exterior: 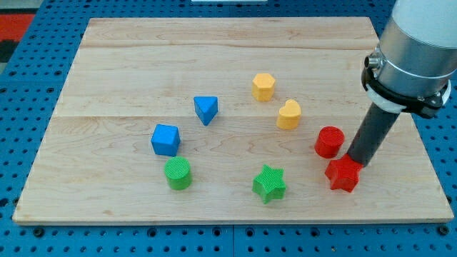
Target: Separate red star from red circle
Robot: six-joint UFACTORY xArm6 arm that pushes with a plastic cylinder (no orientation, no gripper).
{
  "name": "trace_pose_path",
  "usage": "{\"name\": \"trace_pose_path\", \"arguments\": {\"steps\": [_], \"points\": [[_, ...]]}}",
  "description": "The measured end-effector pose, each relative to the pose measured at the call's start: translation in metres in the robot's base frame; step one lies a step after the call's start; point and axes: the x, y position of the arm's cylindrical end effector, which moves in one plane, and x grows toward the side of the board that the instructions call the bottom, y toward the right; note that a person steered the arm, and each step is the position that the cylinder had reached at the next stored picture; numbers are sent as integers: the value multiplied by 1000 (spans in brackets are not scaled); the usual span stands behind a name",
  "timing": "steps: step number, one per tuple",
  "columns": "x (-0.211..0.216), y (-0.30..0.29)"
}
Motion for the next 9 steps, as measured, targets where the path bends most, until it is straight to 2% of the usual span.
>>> {"name": "trace_pose_path", "arguments": {"steps": [2, 3, 4, 6, 9], "points": [[21, 46], [16, 60], [4, 57], [2, 9], [17, 23]]}}
